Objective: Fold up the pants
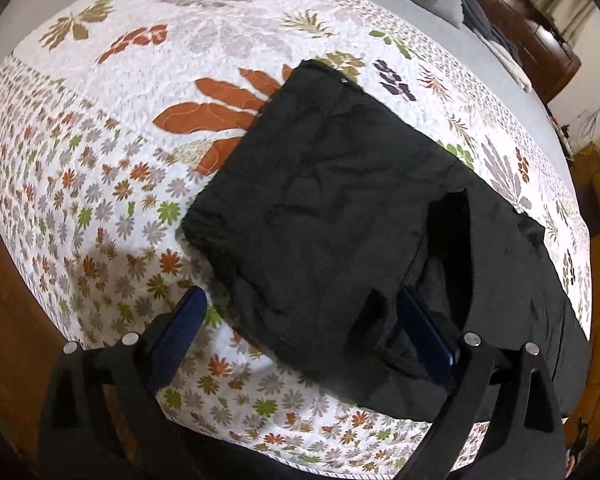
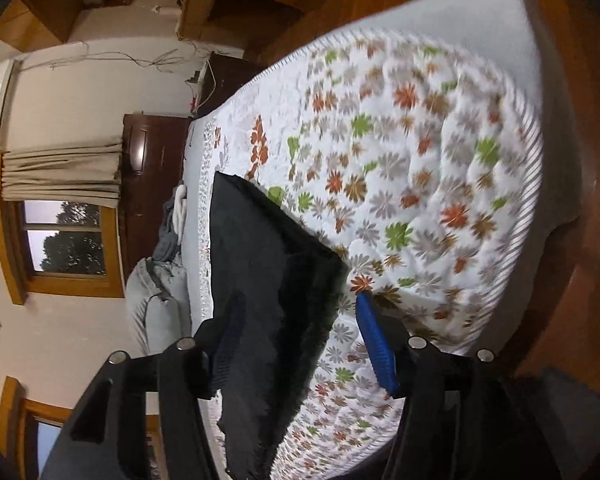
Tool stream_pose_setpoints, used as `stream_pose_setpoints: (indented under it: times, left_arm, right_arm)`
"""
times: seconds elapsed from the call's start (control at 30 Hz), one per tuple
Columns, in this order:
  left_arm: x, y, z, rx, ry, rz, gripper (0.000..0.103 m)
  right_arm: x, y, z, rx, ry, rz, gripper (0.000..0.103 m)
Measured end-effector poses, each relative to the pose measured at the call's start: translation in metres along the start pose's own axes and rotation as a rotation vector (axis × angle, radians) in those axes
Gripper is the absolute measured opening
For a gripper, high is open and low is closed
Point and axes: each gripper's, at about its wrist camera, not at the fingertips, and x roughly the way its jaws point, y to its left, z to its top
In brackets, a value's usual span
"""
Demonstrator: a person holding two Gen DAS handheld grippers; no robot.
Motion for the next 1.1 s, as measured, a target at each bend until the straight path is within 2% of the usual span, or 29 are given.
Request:
stream_pose_setpoints:
  times: [0.17, 0.37, 0.47, 0.53, 0.67, 0.73, 0.8, 0.87, 0.93, 1.1]
  left_arm:
    - [0.002, -0.015, 0.003, 0.024, -0.011, 0.002, 0.096]
    - [0.006, -0.02, 0.008, 0.007, -0.011, 0.005, 0.096]
    - [0.008, -0.017, 0.007, -0.002, -0.01, 0.006, 0.096]
    - [0.009, -0.017, 0.005, -0.001, -0.009, 0.004, 0.096]
    - [0.013, -0.016, 0.0, -0.001, -0.007, 0.001, 0.096]
    - [0.012, -0.015, 0.0, -0.009, -0.015, -0.006, 0.096]
    - [0.01, -0.014, 0.0, -0.007, -0.03, -0.011, 0.096]
    - [0.008, -0.014, -0.001, 0.007, -0.052, -0.014, 0.096]
    - [0.005, -0.013, -0.001, -0.003, -0.065, -0.04, 0.096]
    - [-0.002, -0.014, 0.0, -0.019, -0.101, -0.053, 0.096]
  right_arm:
    - [0.013, 0.001, 0.001, 0.014, -0.007, 0.021, 0.065]
    - [0.022, 0.019, 0.003, -0.036, 0.006, 0.057, 0.066]
    - [0.025, 0.004, 0.008, -0.004, 0.012, 0.055, 0.061]
    - [0.025, -0.002, 0.009, 0.033, 0.001, 0.083, 0.063]
    - [0.03, 0.006, 0.009, 0.008, 0.004, 0.077, 0.066]
    - [0.031, 0.009, 0.01, 0.001, 0.0, 0.057, 0.061]
    - [0.028, 0.01, 0.009, -0.008, 0.001, 0.051, 0.032]
    - [0.024, 0.016, 0.008, -0.029, 0.002, 0.051, 0.024]
    - [0.02, 0.033, 0.004, -0.074, -0.003, 0.041, 0.022]
    - [0.011, 0.071, -0.005, -0.16, -0.021, 0.009, 0.02]
